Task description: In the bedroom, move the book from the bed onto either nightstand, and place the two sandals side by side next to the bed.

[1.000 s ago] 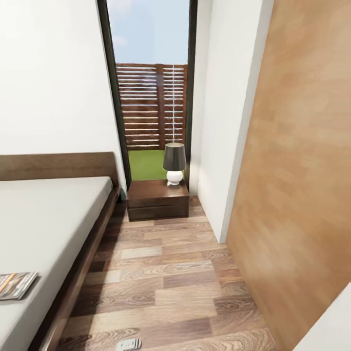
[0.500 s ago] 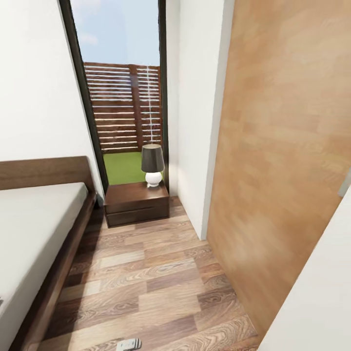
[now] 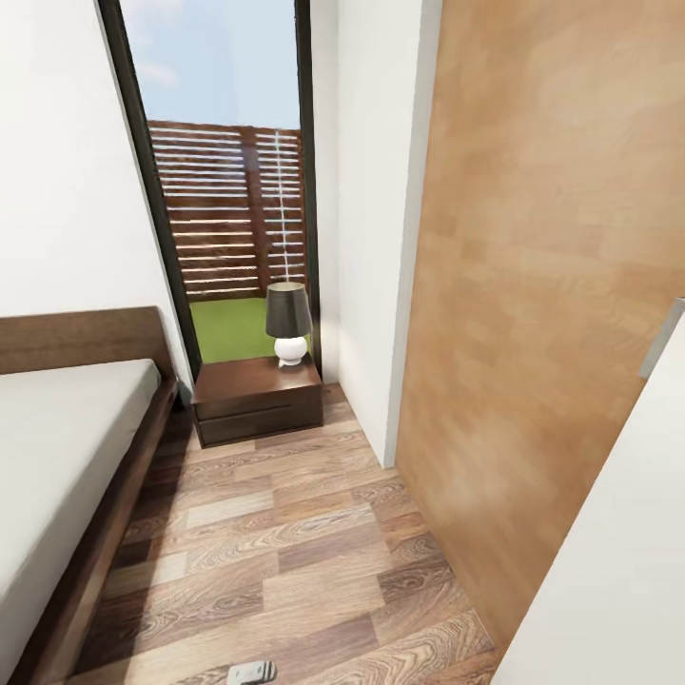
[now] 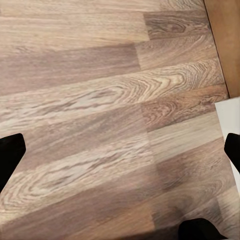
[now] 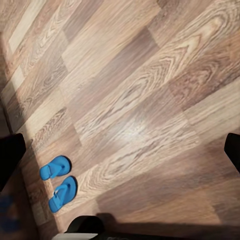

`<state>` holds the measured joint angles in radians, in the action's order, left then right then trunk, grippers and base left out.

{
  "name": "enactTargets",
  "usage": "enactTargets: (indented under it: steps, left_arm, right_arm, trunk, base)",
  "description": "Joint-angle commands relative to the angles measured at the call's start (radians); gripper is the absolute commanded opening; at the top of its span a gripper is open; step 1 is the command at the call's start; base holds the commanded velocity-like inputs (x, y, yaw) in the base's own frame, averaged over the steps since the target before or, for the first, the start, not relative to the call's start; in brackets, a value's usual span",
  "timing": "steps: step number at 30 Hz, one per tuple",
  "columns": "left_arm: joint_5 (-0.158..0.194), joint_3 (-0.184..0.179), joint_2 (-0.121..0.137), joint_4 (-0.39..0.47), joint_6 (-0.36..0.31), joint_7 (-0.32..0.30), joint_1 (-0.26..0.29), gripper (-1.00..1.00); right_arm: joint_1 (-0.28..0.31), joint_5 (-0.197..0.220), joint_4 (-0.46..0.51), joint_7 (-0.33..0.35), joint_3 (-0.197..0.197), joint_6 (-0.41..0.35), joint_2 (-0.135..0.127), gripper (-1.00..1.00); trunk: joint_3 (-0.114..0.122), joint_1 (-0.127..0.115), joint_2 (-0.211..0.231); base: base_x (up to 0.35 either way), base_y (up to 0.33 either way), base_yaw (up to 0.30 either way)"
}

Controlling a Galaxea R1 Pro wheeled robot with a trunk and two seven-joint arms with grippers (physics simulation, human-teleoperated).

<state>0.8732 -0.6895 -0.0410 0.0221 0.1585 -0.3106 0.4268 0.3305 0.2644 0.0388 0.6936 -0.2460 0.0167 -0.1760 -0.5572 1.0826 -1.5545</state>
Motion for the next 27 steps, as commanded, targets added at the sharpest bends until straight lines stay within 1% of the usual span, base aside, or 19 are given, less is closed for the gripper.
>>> enactTargets:
  steps: [1, 2, 4, 5, 6, 9, 15, 22, 27]
  left_arm:
    - [0.009, -0.008, 0.0, -0.002, 0.004, -0.004, 0.001, 1.0]
    - [0.009, -0.008, 0.0, -0.002, 0.004, -0.004, 0.001, 1.0]
    - [0.009, -0.008, 0.0, -0.002, 0.004, -0.003, 0.001, 1.0]
    - [0.009, -0.008, 0.0, -0.002, 0.004, -0.003, 0.001, 1.0]
    - [0.009, -0.008, 0.0, -0.002, 0.004, -0.003, 0.001, 1.0]
    - [0.009, -0.008, 0.0, -0.002, 0.004, -0.003, 0.0, 1.0]
    - [0.009, -0.008, 0.0, -0.002, 0.004, -0.003, 0.001, 1.0]
    - [0.009, -0.008, 0.0, -0.002, 0.003, -0.004, 0.0, 1.0]
    - [0.009, -0.008, 0.0, -0.002, 0.003, -0.003, 0.001, 1.0]
  right_arm:
    - [0.001, 0.004, -0.003, -0.001, -0.001, 0.002, 0.008, 1.0]
    - [0.001, 0.004, -0.006, -0.025, 0.0, 0.002, 0.031, 1.0]
    - [0.001, 0.003, -0.013, -0.108, 0.0, 0.002, 0.076, 1.0]
    - [0.001, 0.003, -0.015, -0.131, 0.0, 0.002, 0.084, 1.0]
    - [0.001, 0.002, -0.017, -0.171, 0.0, 0.002, 0.096, 1.0]
    - [0.001, 0.001, -0.02, -0.223, 0.001, 0.002, 0.112, 1.0]
    - [0.001, 0.0, -0.02, -0.236, 0.001, 0.0, 0.116, 1.0]
    - [0.001, 0.0, -0.019, -0.236, 0.002, -0.009, 0.109, 1.0]
    - [0.001, 0.0, -0.019, -0.238, 0.003, -0.006, 0.111, 1.0]
  trunk:
    - [-0.001, 0.0, -0.001]
    - [-0.001, 0.0, -0.001]
    - [-0.001, 0.0, -0.001]
    - [-0.001, 0.0, -0.001]
    - [-0.001, 0.0, -0.001]
    - [-0.001, 0.0, -0.001]
    - [-0.001, 0.0, -0.001]
    - [-0.001, 0.0, -0.001]
    - [-0.001, 0.0, -0.001]
  base:
    - [0.0, 0.0, 0.0]
    - [0.0, 0.0, 0.0]
    - [0.0, 0.0, 0.0]
    - [0.0, 0.0, 0.0]
    - [0.0, 0.0, 0.0]
    - [0.0, 0.0, 0.0]
    - [0.0, 0.0, 0.0]
    - [0.0, 0.0, 0.0]
    - [0.0, 0.0, 0.0]
